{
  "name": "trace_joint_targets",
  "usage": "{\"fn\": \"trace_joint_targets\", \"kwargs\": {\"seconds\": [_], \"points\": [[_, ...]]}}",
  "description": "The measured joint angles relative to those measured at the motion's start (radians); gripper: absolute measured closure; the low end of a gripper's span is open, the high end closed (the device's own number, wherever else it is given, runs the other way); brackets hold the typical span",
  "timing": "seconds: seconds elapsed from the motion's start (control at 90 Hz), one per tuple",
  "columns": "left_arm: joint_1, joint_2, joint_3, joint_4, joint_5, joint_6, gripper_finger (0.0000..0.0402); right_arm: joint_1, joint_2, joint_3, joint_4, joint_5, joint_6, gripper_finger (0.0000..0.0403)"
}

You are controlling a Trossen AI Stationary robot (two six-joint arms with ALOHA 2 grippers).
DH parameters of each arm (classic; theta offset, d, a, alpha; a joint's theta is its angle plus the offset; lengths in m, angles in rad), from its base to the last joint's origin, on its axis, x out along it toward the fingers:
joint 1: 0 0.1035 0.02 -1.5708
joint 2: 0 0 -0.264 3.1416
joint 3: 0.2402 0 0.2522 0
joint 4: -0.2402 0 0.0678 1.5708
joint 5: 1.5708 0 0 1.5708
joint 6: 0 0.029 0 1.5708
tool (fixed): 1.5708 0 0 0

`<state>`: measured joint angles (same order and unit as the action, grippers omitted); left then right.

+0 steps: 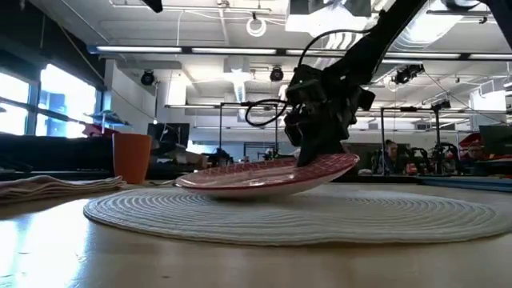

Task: Set table place
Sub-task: Put the red patterned red plate on top of the white table mat

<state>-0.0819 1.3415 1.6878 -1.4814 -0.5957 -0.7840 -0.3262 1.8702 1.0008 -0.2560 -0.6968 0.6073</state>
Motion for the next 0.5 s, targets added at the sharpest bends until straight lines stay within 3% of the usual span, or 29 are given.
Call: {"fn": "trace_joint_targets", "kwargs": {"seconds": [0.178,0.5], "points": [[0.0,0.0,0.0,0.001,0.0,-0.001,0.0402,0.003,0.001,-0.001,-0.013,0.046,-0.005,0.0375],[0.0,0.0,0.0,0.004,-0.001,-0.027,0.0402,0.001,-0.01,0.043,-0.064,-0.017,-0.035,0.0236]]}}
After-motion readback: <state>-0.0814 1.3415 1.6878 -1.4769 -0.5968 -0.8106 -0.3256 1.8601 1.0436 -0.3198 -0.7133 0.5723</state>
